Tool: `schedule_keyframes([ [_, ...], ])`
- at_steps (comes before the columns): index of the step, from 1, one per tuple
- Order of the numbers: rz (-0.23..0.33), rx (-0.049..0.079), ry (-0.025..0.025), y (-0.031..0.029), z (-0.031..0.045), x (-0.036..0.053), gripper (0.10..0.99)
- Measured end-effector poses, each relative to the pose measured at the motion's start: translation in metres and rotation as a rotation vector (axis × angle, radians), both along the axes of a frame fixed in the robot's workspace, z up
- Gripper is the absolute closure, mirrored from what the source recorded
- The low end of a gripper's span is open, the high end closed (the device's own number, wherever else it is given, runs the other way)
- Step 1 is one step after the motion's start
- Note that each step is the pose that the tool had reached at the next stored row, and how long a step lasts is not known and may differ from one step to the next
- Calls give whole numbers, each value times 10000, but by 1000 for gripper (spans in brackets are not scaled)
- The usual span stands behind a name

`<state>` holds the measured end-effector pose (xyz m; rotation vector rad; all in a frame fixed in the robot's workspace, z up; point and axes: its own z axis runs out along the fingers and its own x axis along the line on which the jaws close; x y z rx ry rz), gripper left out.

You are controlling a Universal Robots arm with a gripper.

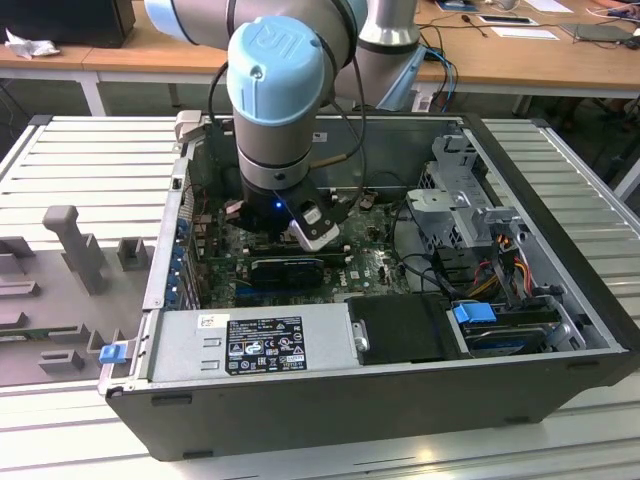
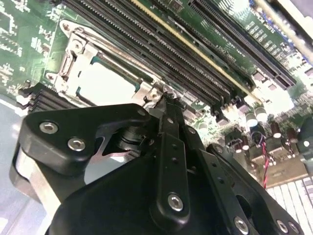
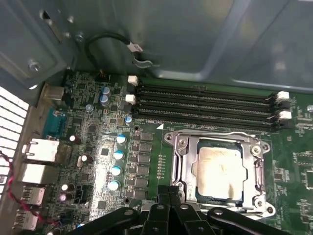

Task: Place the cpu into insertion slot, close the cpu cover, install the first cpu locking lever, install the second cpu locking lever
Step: 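Install the second cpu locking lever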

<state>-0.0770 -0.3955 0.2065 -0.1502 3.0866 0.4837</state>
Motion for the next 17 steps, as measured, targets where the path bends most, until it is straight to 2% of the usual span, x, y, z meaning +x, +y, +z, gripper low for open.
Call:
schedule_keyframes([
  [7, 0, 0, 0, 0, 143, 0, 980],
  [17, 1, 1, 0, 0, 160, 0, 980],
])
